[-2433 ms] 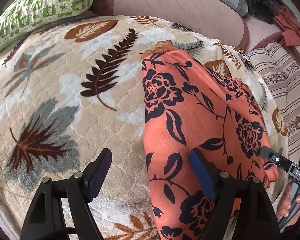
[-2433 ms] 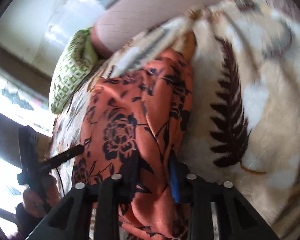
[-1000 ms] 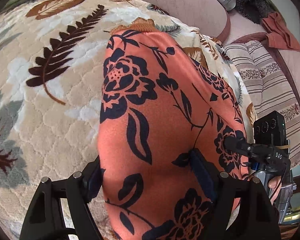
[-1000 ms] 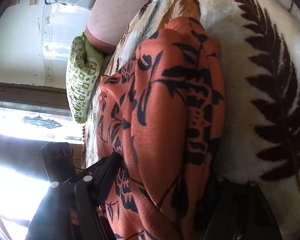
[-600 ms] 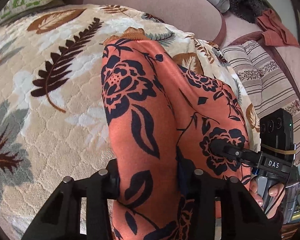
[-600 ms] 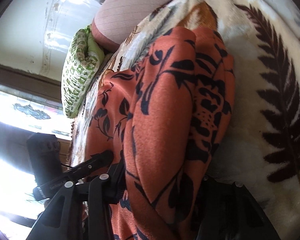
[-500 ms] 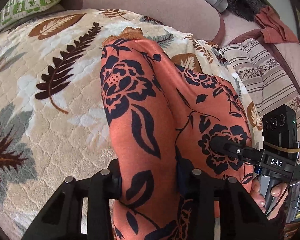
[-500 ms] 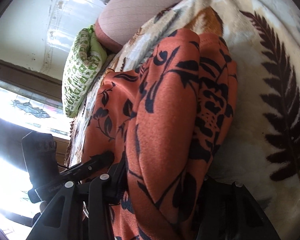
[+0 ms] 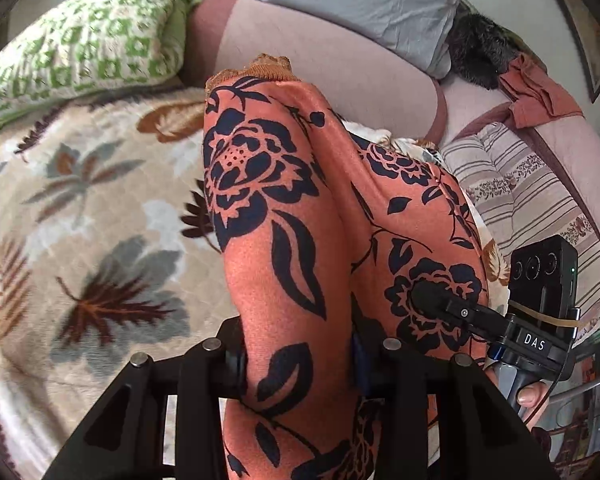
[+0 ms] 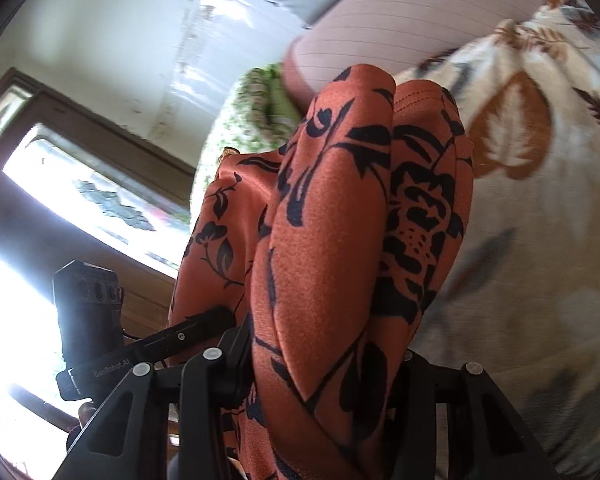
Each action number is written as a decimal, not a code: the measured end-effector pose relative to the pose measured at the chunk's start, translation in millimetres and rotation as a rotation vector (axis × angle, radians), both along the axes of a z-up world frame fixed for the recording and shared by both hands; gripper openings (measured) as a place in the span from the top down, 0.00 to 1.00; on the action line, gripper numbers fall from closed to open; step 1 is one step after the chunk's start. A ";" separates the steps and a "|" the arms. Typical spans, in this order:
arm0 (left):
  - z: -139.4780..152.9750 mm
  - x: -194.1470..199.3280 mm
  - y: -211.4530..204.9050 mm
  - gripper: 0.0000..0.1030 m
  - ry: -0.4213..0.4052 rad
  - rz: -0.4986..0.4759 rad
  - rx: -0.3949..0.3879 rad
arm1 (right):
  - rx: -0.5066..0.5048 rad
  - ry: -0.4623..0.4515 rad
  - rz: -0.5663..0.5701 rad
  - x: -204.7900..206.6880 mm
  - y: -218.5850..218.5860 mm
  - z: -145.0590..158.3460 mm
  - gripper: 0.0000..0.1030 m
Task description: Fold small clothes
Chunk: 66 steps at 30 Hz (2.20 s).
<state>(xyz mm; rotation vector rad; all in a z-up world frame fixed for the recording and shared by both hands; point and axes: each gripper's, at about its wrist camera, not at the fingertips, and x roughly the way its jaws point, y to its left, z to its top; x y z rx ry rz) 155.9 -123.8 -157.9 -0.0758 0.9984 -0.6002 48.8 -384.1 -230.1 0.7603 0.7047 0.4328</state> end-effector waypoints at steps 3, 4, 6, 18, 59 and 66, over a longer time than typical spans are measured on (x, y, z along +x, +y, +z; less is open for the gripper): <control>13.1 -10.1 17.2 0.61 -0.038 0.026 0.026 | 0.019 -0.031 0.038 -0.2 17.2 6.9 0.56; 17.0 -13.7 23.6 0.61 -0.050 0.034 0.032 | 0.028 -0.038 0.051 -0.3 22.6 8.3 0.56; 22.3 -19.2 34.7 0.61 -0.070 0.054 0.037 | 0.039 -0.048 0.073 -0.4 32.4 10.5 0.56; 27.3 -43.4 48.8 0.61 -0.153 0.110 0.127 | 0.057 -0.040 0.128 28.2 58.6 7.1 0.56; -56.9 -9.2 88.9 0.31 -0.057 0.262 0.324 | -0.117 0.171 -0.115 104.5 53.9 -2.1 0.34; -38.7 -28.7 84.9 0.31 -0.207 0.270 0.466 | -0.216 -0.059 -0.082 86.8 66.0 39.5 0.65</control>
